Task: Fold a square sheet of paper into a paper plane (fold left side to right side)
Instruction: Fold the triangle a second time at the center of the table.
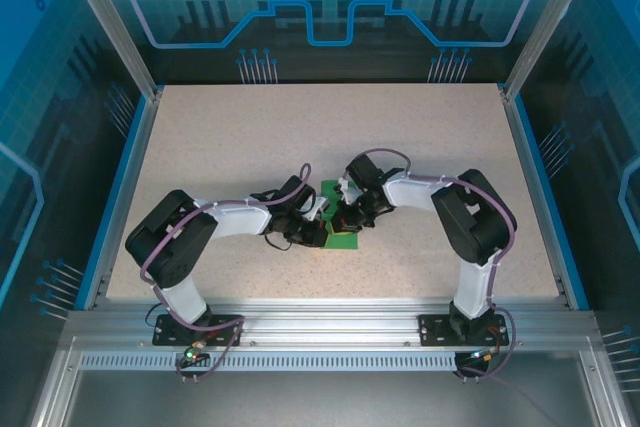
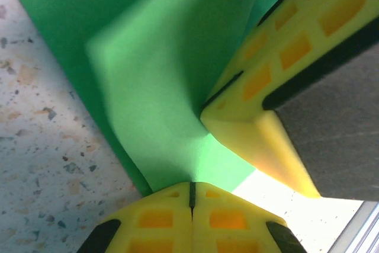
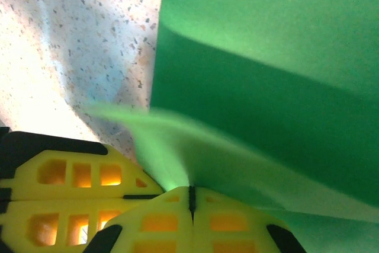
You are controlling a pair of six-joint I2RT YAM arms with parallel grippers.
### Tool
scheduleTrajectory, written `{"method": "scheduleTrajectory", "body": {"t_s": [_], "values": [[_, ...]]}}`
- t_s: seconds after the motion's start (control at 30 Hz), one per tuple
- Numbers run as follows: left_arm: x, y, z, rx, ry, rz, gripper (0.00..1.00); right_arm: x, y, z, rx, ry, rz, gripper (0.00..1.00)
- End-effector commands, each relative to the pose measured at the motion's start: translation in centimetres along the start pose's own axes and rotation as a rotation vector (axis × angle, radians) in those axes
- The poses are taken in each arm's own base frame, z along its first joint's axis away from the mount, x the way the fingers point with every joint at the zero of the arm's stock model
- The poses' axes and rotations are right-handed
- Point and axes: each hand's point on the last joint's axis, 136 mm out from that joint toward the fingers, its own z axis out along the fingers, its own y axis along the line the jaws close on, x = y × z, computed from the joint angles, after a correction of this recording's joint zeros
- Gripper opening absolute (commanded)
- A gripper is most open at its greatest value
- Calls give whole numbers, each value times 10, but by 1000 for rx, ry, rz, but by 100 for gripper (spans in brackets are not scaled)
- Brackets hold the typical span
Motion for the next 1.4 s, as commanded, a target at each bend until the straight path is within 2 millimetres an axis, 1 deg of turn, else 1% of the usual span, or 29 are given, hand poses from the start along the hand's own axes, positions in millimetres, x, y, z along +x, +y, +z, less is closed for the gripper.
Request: {"method": "scheduleTrajectory", "body": {"t_s": [0.0,0.3,0.53,0.67,0.93,1.2,1.37], "values": [[8,16,5,-74,21,6,0,7,-1,6,18,44,-9,0],[13,20,5,-89,36,5,0,11,-25,4,131,62,-10,0],[16,23,7,-94,41,-2,0,0,-39,0,161,50,14,0],[17,24,8,-92,43,-2,0,-9,-44,-7,166,44,13,0],[19,26,11,-94,51,-3,0,-13,-60,-20,177,42,32,0],[19,26,10,-94,51,-1,0,-14,-86,-36,202,28,76,0],[19,26,11,-93,51,-3,0,-18,-97,-46,210,13,93,0]]}}
